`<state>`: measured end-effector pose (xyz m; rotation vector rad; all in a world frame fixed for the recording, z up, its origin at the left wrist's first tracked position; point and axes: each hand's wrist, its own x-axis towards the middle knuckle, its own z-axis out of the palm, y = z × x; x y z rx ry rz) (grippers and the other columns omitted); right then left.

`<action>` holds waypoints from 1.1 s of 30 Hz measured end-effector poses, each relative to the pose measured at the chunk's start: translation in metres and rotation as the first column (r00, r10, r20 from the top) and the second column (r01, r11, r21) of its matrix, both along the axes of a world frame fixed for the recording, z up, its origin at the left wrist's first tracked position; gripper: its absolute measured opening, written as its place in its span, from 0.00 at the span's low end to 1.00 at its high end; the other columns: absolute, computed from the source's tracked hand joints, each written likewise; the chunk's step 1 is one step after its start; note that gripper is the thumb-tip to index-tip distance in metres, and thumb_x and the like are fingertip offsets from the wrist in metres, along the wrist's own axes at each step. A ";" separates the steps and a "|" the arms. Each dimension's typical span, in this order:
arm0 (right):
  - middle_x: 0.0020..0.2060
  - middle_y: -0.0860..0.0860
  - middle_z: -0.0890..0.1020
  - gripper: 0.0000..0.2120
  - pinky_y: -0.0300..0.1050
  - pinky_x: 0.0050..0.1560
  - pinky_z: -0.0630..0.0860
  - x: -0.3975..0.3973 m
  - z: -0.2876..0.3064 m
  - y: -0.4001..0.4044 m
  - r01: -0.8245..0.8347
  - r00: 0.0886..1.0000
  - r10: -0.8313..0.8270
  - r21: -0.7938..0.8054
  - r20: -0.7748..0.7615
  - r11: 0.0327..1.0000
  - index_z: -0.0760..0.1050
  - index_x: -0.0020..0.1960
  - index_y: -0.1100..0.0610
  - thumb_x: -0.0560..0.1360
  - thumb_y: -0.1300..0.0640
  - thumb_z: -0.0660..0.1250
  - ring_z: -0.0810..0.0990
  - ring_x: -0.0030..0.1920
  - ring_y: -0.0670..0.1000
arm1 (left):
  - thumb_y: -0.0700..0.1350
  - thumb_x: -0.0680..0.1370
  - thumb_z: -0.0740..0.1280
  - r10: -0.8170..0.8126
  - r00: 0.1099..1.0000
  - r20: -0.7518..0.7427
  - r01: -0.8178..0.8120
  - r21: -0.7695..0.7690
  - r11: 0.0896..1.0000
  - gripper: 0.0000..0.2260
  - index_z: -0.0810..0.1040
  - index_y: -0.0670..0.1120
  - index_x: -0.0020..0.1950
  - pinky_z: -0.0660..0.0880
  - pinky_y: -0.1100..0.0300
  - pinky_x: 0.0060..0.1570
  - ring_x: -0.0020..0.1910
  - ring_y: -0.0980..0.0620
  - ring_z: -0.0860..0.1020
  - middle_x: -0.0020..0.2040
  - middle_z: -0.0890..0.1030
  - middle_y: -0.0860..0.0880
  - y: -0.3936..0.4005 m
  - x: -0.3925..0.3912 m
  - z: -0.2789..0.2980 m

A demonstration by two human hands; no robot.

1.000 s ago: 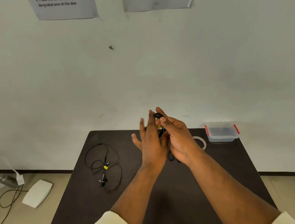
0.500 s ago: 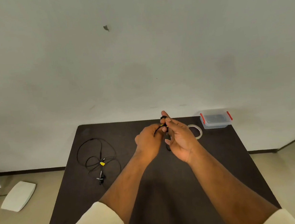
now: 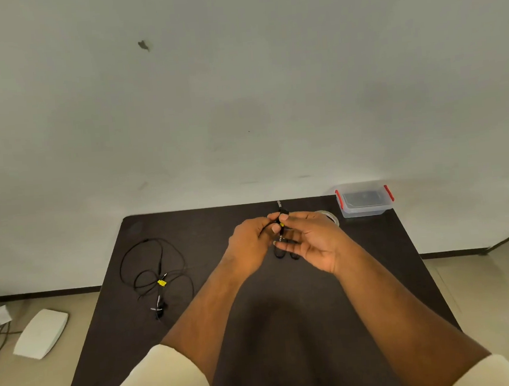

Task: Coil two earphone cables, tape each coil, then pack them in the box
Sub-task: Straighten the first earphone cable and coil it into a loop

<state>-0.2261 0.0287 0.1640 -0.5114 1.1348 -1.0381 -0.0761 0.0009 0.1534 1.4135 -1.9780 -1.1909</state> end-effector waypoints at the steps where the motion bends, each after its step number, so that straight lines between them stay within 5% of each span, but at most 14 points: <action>1: 0.47 0.59 0.85 0.09 0.49 0.46 0.82 -0.004 -0.001 -0.002 0.019 1.000 -0.019 0.016 -0.001 1.000 0.82 0.52 0.64 0.74 0.62 0.69 0.84 0.48 0.55 | 0.48 0.82 0.60 -0.019 0.997 0.072 0.020 -0.022 1.000 0.15 0.71 0.54 0.34 0.71 0.53 0.42 0.34 0.54 0.72 0.32 0.74 0.55 0.000 -0.004 0.001; 4: 0.42 0.61 0.85 0.13 0.51 0.43 0.83 -0.016 -0.004 -0.007 0.040 0.999 -0.041 0.046 0.024 0.998 0.80 0.50 0.67 0.67 0.63 0.74 0.86 0.43 0.56 | 0.49 0.82 0.59 -0.052 0.984 0.168 0.066 -0.081 0.994 0.15 0.69 0.54 0.35 0.72 0.47 0.50 0.37 0.50 0.73 0.34 0.73 0.55 0.001 -0.012 0.007; 11: 0.44 0.62 0.85 0.13 0.48 0.41 0.83 -0.049 0.002 -0.015 -0.204 0.979 0.206 0.068 -0.014 0.977 0.83 0.46 0.64 0.62 0.62 0.76 0.86 0.45 0.57 | 0.45 0.82 0.58 -0.115 0.943 0.313 0.198 -0.247 0.949 0.11 0.75 0.42 0.44 0.74 0.44 0.50 0.41 0.44 0.76 0.41 0.76 0.46 0.004 -0.019 0.012; 16: 0.48 0.64 0.84 0.13 0.49 0.40 0.83 -0.064 -0.006 -0.014 -0.210 0.957 0.188 0.079 0.222 0.974 0.82 0.50 0.67 0.68 0.61 0.72 0.85 0.49 0.60 | 0.41 0.82 0.57 -0.106 0.881 0.461 0.290 -0.349 0.891 0.09 0.75 0.46 0.46 0.68 0.53 0.52 0.40 0.50 0.74 0.41 0.76 0.50 -0.002 -0.027 0.017; 20: 0.53 0.66 0.82 0.18 0.51 0.43 0.84 -0.072 -0.026 -0.002 -0.186 0.939 0.132 0.148 0.316 0.971 0.81 0.53 0.68 0.71 0.55 0.70 0.84 0.52 0.63 | 0.40 0.81 0.55 -0.205 0.764 0.612 0.431 -0.247 0.868 0.10 0.73 0.48 0.44 0.60 0.55 0.58 0.41 0.52 0.75 0.42 0.76 0.51 -0.008 -0.032 0.020; 23: 0.46 0.64 0.84 0.17 0.49 0.37 0.84 -0.064 -0.040 0.003 -0.063 0.953 -0.022 0.269 0.301 0.961 0.80 0.53 0.70 0.72 0.57 0.71 0.85 0.45 0.61 | 0.38 0.80 0.56 -0.306 0.673 0.673 0.523 -0.140 0.841 0.09 0.73 0.48 0.44 0.61 0.55 0.59 0.43 0.51 0.75 0.43 0.76 0.50 -0.013 -0.044 0.016; 26: 0.35 0.59 0.84 0.10 0.46 0.29 0.82 -0.069 -0.053 0.008 0.129 0.985 -0.160 0.358 0.058 0.925 0.79 0.43 0.65 0.73 0.57 0.72 0.86 0.36 0.55 | 0.41 0.81 0.57 -0.298 0.722 0.625 0.463 -0.116 0.879 0.10 0.74 0.48 0.44 0.65 0.56 0.53 0.42 0.52 0.73 0.41 0.75 0.53 -0.028 -0.037 0.017; 29: 0.46 0.57 0.82 0.12 0.53 0.32 0.82 -0.091 -0.061 0.014 0.230 0.930 -0.113 0.313 -0.350 0.922 0.78 0.43 0.62 0.74 0.52 0.72 0.82 0.48 0.57 | 0.44 0.83 0.56 -0.247 0.795 0.554 0.360 -0.103 0.927 0.12 0.74 0.48 0.42 0.64 0.57 0.50 0.38 0.56 0.72 0.37 0.74 0.56 -0.045 -0.026 0.017; 31: 0.54 0.51 0.79 0.06 0.53 0.36 0.83 -0.095 -0.059 0.013 0.162 0.885 -0.093 0.115 -0.456 0.980 0.80 0.49 0.53 0.74 0.53 0.71 0.78 0.55 0.51 | 0.43 0.82 0.56 -0.262 0.780 0.569 0.348 -0.045 0.936 0.12 0.74 0.49 0.41 0.65 0.55 0.50 0.36 0.59 0.70 0.35 0.73 0.57 -0.044 -0.032 0.014; 33: 0.61 0.44 0.77 0.15 0.49 0.54 0.80 -0.091 -0.050 0.009 -0.086 0.825 -0.050 -0.212 -0.563 0.973 0.78 0.58 0.43 0.73 0.55 0.73 0.73 0.64 0.47 | 0.43 0.81 0.57 -0.301 0.790 0.535 0.348 0.013 0.937 0.12 0.75 0.49 0.41 0.66 0.55 0.46 0.36 0.57 0.70 0.35 0.73 0.55 -0.039 -0.046 0.009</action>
